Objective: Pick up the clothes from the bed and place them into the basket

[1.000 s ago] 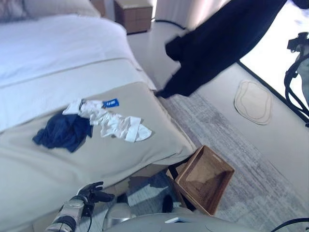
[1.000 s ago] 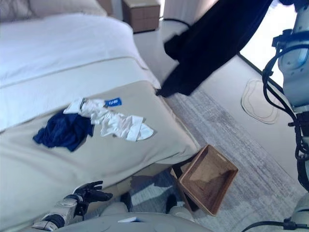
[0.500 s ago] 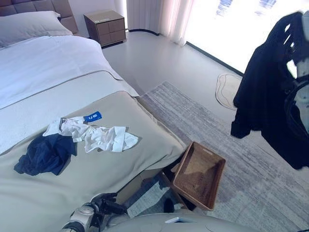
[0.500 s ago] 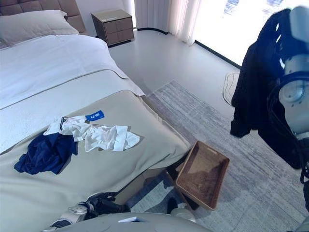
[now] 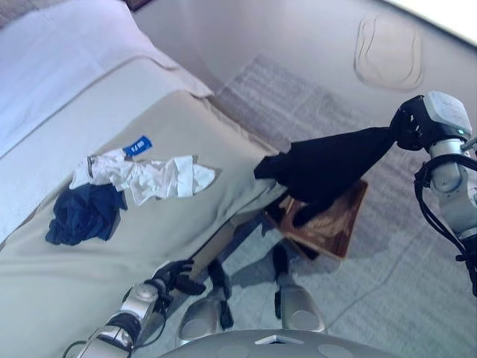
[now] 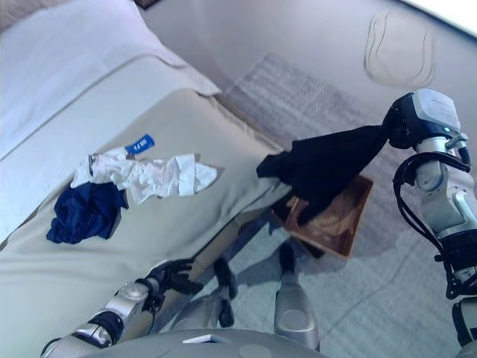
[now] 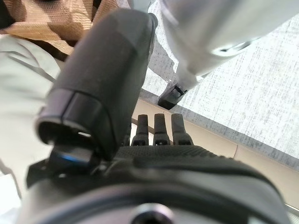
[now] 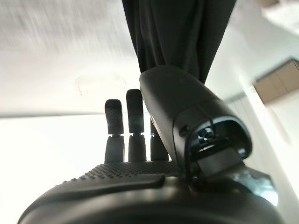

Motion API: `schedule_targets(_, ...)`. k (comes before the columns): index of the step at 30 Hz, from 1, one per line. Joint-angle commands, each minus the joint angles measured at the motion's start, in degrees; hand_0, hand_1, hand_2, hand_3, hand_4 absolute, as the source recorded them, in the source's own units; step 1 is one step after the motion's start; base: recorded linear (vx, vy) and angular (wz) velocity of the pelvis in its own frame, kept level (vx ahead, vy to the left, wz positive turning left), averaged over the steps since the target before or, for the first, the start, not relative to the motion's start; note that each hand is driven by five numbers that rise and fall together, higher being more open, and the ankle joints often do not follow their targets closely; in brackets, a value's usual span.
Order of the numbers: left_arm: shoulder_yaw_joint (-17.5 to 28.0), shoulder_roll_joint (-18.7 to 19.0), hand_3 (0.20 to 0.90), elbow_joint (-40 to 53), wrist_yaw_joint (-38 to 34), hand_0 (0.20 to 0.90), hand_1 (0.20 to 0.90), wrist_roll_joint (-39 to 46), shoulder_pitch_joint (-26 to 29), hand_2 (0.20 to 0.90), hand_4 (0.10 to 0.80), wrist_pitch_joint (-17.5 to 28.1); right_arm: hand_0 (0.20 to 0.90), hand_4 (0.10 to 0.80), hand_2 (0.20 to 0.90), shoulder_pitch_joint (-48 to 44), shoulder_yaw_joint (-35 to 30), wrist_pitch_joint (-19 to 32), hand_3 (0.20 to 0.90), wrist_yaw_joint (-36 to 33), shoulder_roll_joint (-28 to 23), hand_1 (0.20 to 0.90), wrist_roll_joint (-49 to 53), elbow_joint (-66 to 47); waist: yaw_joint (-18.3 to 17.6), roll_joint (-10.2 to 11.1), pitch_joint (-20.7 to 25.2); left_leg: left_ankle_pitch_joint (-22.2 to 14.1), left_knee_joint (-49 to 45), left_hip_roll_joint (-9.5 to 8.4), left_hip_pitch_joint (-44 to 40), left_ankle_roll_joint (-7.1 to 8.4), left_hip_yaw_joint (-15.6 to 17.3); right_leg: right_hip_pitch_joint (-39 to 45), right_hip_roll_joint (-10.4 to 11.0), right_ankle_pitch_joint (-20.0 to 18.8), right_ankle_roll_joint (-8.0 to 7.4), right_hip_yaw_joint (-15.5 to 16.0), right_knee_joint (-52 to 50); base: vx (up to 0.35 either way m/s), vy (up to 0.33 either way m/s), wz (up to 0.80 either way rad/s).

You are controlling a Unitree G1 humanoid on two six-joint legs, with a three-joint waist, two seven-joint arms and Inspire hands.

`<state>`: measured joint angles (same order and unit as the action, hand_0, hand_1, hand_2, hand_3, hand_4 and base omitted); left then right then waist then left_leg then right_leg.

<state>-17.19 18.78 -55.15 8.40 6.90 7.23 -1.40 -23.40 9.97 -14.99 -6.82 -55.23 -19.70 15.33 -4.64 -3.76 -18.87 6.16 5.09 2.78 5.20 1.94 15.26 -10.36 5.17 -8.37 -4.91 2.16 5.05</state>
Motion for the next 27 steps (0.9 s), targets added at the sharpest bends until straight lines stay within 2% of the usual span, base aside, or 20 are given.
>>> schedule_targets(1, -0.9, 1.9, 0.900, 0.1, -0.3, 0.900, 0.900, 2.7, 2.2, 0.900, 0.800, 2.5, 0.300, 0.100, 0.300, -10.1, -3.3, -1.2, 0.200, -1.2, -3.0, 0.300, -5.6, -2.1, 0.1, 0.1, -2.1, -6.0, -2.5, -1.36, 0.3, -0.15, -6.0, 0.2, -1.1, 9.3, 2.05, 6.6, -8.8, -0.070, 0.013, -0.11)
schedule_targets(5, -0.9, 1.9, 0.900, 0.6, 0.1, 0.900, 0.900, 3.5, 2.6, 0.900, 0.800, 2.9, 0.300, 0.100, 0.300, -8.8, -2.6, -2.3, 0.200, 1.7, -1.7, 0.300, -8.8, -0.8, -0.2, -1.2, -3.3, -5.4, -2.5, -1.43, 1.2, 0.45, -6.0, -1.0, -0.8, 9.6, 2.25, 7.1, -9.4, -0.038, -0.007, -0.05)
schedule_targets(8, -1.4, 1.8, 0.900, 0.5, 0.1, 0.900, 0.900, 4.6, 3.4, 0.900, 0.800, 3.3, 0.300, 0.100, 0.300, -9.8, -0.2, -2.7, 0.200, 0.8, -0.7, 0.300, -9.5, 2.0, 0.0, -2.3, -4.6, -5.1, -2.6, -1.39, 2.1, 0.88, -6.1, -2.1, -0.6, 9.9, 2.53, 7.7, -10.0, -0.040, -0.036, -0.03)
schedule_targets(14, -2.8, 1.1, 0.900, -0.1, 0.1, 0.900, 0.900, 8.1, 5.3, 0.900, 0.800, 4.9, 0.300, 0.100, 0.300, -20.2, 6.3, -3.7, 0.200, -3.2, 0.1, 0.300, -7.9, 10.5, 1.1, -5.0, -7.7, -4.5, -4.8, -1.84, 5.9, 1.74, -6.7, -6.5, 0.3, 10.7, 2.92, 8.4, -12.6, -0.042, -0.023, -0.04)
schedule_targets(19, -4.6, 1.0, 0.900, 2.2, -1.4, 0.900, 0.900, 12.4, 6.9, 0.900, 0.800, 6.5, 0.300, 0.100, 0.300, -29.9, 12.0, -5.3, 0.200, -4.8, 0.5, 0.300, -1.6, 20.0, 2.6, -7.4, -10.9, -2.6, -6.2, -2.54, 11.4, 1.88, -7.7, -12.5, 1.1, 10.6, 2.92, 8.9, -15.4, -0.057, -0.028, -0.08)
schedule_targets(23, -6.6, 1.2, 0.900, 5.9, -2.1, 0.900, 0.900, 15.9, 7.0, 0.900, 0.800, 9.4, 0.300, 0.100, 0.300, -38.2, 15.9, -7.3, 0.200, -7.9, 2.2, 0.300, 2.2, 28.7, 5.1, -10.5, -10.9, -1.1, -7.4, -3.49, 19.4, 1.79, -8.6, -21.3, 2.0, 11.0, 3.08, 8.9, -19.2, -0.021, -0.040, -0.10)
schedule_targets(24, -6.6, 1.2, 0.900, 5.9, -2.1, 0.900, 0.900, 15.9, 7.0, 0.900, 0.800, 9.4, 0.300, 0.100, 0.300, -38.3, 16.0, -7.3, 0.200, -7.9, 2.2, 0.300, 2.2, 28.7, 5.0, -10.5, -10.9, -1.1, -7.4, -3.51, 19.4, 1.79, -8.5, -21.4, 2.0, 11.1, 3.08, 8.9, -19.2, 0.046, -0.077, -0.02)
schedule_targets(25, -7.5, 1.4, 0.900, 7.5, -2.4, 0.900, 0.900, 16.9, 6.5, 0.900, 0.800, 10.7, 0.300, 0.100, 0.300, -40.2, 17.1, -9.2, 0.200, -8.2, 2.6, 0.300, 2.3, 31.2, 5.7, -11.5, -10.9, -2.0, -8.3, -3.91, 21.3, 2.05, -9.2, -23.9, 2.2, 13.0, 2.92, 8.0, -21.4, 0.044, -0.082, 0.02)
schedule_targets(26, -7.9, 1.6, 0.900, 8.8, -2.8, 0.900, 0.900, 17.4, 6.2, 0.900, 0.800, 11.5, 0.432, 0.254, 0.432, -41.4, 18.0, -10.7, 0.354, -8.9, 2.8, 0.432, 4.0, 33.2, 5.9, -12.2, -10.9, -1.9, -9.1, -4.16, 23.4, 1.91, -9.6, -26.4, 2.1, 13.5, 3.28, 7.3, -22.9, 0.023, -0.125, 0.15)
schedule_targets(27, -8.4, 1.8, 0.900, 10.0, -3.2, 0.900, 0.900, 17.6, 5.7, 0.900, 0.800, 12.3, 0.900, 0.800, 0.900, -42.3, 18.6, -11.6, 0.900, -8.9, 3.0, 0.900, 4.3, 35.5, 6.3, -12.8, -10.9, -1.8, -9.8, -4.33, 25.4, 1.72, -10.0, -28.4, 2.0, 13.8, 3.61, 6.9, -24.0, -0.044, -0.090, 0.20)
